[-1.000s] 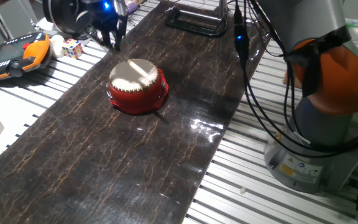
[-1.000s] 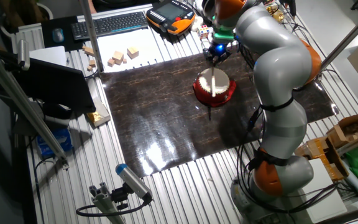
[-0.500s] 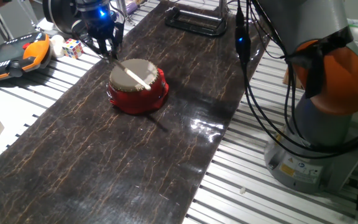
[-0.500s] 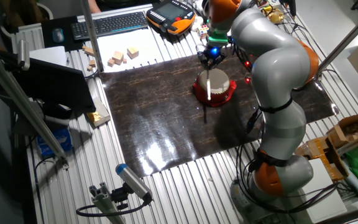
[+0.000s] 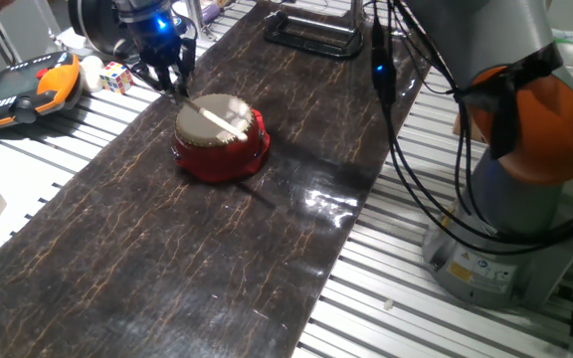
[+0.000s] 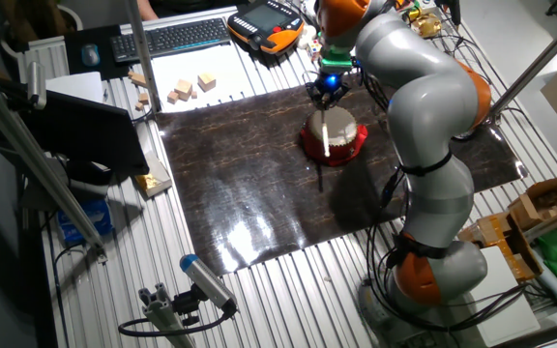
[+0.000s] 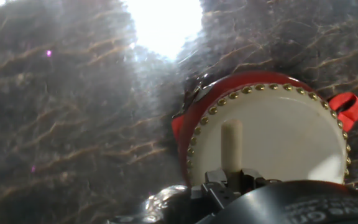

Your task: Play the drum

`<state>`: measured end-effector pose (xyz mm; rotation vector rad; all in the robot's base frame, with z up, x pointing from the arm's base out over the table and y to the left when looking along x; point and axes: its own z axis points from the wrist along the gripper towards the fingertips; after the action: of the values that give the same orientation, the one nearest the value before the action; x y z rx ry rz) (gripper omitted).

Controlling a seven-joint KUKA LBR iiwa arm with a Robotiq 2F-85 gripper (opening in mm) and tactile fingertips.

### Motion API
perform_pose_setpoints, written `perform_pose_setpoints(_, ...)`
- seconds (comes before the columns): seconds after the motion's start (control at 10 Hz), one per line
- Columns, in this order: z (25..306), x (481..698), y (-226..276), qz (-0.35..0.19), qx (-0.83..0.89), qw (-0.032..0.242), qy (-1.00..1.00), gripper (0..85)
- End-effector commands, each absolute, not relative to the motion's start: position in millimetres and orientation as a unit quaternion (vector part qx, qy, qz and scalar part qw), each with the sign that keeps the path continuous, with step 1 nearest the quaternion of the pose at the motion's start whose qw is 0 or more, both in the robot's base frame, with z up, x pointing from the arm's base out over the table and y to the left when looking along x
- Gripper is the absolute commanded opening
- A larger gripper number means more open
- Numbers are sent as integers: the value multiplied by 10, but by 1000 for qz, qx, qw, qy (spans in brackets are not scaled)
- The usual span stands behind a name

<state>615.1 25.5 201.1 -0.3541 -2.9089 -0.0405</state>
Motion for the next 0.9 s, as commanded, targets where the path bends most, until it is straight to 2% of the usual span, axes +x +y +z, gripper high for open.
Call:
perform_pose_setpoints(0.0, 2008, 6150, 252, -12, -67, 115, -991, 7)
perform_pose_setpoints(0.1, 2008, 6150, 252, -21, -53, 119, -991, 7)
perform_pose_setpoints(0.4, 2008, 6150, 252, -23, -58, 103, -993, 7)
perform_pose_setpoints(0.8, 1884, 6072, 727, -27, -107, 95, -989, 7)
